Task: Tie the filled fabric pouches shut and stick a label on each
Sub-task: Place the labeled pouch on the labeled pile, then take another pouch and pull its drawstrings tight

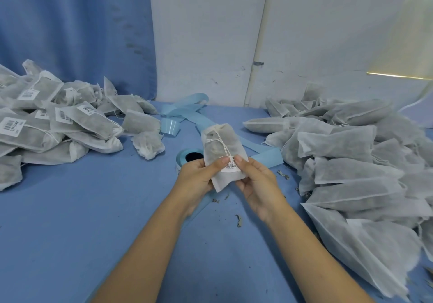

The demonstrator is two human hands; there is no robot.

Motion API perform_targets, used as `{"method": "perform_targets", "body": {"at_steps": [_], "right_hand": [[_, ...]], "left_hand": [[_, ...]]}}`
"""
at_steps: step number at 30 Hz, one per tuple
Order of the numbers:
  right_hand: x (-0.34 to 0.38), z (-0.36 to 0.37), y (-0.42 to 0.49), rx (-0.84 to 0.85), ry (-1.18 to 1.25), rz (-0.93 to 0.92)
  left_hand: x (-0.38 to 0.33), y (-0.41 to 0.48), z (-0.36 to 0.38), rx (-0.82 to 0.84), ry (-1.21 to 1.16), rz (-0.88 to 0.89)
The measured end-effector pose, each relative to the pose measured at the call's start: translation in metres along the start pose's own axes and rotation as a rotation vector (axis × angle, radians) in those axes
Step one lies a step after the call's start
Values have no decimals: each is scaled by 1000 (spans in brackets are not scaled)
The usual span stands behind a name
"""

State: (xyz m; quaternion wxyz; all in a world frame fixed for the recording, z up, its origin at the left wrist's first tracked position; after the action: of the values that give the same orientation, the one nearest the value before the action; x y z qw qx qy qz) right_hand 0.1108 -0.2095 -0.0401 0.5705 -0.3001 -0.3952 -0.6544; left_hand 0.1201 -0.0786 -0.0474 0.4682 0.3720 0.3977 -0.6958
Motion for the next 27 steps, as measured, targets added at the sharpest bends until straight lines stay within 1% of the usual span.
{"method": "perform_targets", "body": {"at_steps": [2,4,6,7,8,9,10,12,14,22,25,27], "right_hand": [[1,0,1,-6,-5,-17],[3,-1,1,-23,-25,-38],[3,-3,1,-39,-49,-53],[2,-4,1,-51,-69,-54],[2,-5,1,-69,-96,-48],[1,-6,1,-92,-126,-34],[1,-8,0,-113,-152,-15],[-1,-11,-1,-130,-188,26],[-3,-13,-1,-130,-201,53],[-6,-15,1,-138,-171,46],[0,-15,5,-148,-118,-10],[7,-13,15,-140,-104,-66]], "left_hand": [[-3,-1,0,58,2,-4],[-6,-4,-1,91,90,-23],[-7,-7,-2,73,214,-49],[-8,-7,-1,46,232,-44],[-11,-8,-1,9,199,-10],[-15,-8,-3,-32,107,49],[-21,-8,-5,-64,-27,123],[-32,-9,-12,-76,-277,250],[-35,-9,-17,-67,-374,264],[-20,-7,-3,-66,-145,167],[-18,-5,8,-75,0,148],[-20,-1,17,-80,54,139]]}}
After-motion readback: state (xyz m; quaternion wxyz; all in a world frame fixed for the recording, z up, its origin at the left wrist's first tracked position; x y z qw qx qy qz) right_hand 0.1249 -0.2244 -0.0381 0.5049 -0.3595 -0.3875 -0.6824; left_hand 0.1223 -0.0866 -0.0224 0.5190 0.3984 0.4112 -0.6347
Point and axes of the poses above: each hand's wrist, its own y-axis towards the middle knuckle, its own z-axis out of the palm, x = y × z, the point moved 4 cm from there along y, towards the middle knuckle, and after that the axes turned 13 degrees about -z, right-handed, at the moved point
